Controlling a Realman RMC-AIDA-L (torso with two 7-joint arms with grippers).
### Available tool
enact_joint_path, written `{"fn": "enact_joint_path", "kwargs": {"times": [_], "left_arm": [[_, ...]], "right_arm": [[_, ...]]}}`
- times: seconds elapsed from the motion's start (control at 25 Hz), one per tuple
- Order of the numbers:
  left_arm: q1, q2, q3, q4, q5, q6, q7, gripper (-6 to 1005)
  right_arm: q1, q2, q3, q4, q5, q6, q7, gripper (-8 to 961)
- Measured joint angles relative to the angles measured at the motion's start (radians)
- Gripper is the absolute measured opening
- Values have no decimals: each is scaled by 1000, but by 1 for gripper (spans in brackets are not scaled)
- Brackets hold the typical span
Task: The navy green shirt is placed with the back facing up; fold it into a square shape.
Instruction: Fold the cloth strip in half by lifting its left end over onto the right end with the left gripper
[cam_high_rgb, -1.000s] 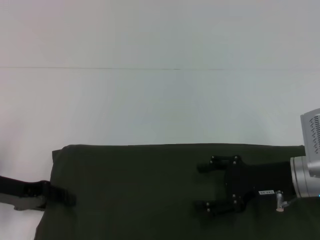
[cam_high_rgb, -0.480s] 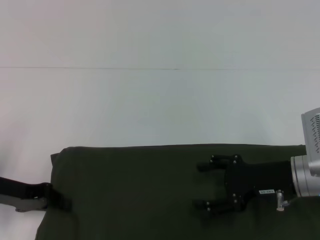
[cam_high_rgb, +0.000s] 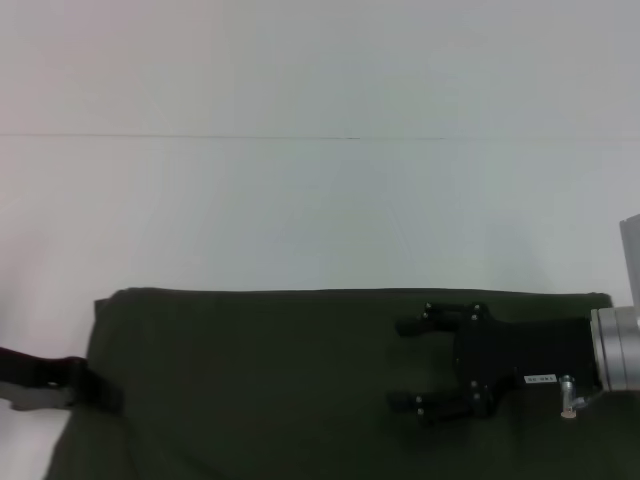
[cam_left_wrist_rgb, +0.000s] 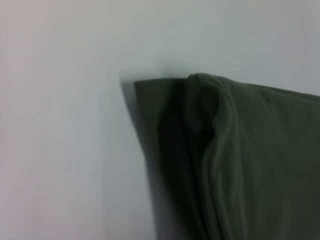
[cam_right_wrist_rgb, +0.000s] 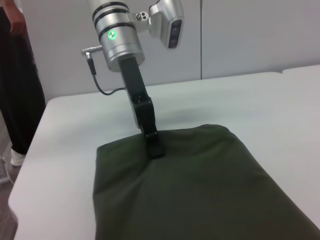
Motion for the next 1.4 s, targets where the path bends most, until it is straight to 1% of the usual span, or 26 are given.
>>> {"fn": "enact_joint_path", "kwargs": {"times": [0.2,0.32,0.44,0.48,0.52,0.56,0.76,1.04,1.12,1.24,1.4], "left_arm": [[0,24,-14,54,69,-1,-17,96],[-1,39,-42,94,120,-6,-25,96],[9,53,-63,127,129,-12,-31,96],[9,53,-63,127,129,-12,-31,96],[18,64,-85,147,129,-14,-36,96],[21,67,-95,153,129,-13,-38,95],[22,73,-111,165,129,12,-49,95],[1,79,-117,193,108,116,-93,97],[-9,82,-134,201,76,169,-101,97],[-29,92,-163,195,29,244,-145,96],[-44,91,-167,189,-73,334,-208,96]], "right_arm": [[-4,0,19,0,3,-15,1,925],[-5,0,31,0,3,-16,9,925],[-6,0,35,0,3,-17,13,924],[-6,0,36,0,3,-18,13,924],[-6,0,37,0,3,-18,13,924],[-7,1,41,0,3,-18,13,924],[-7,2,67,0,3,-18,14,924],[-10,2,72,0,3,-5,14,924],[-11,3,75,0,3,4,13,924],[-14,3,76,0,2,16,14,924],[-19,4,78,0,2,24,14,924]]}}
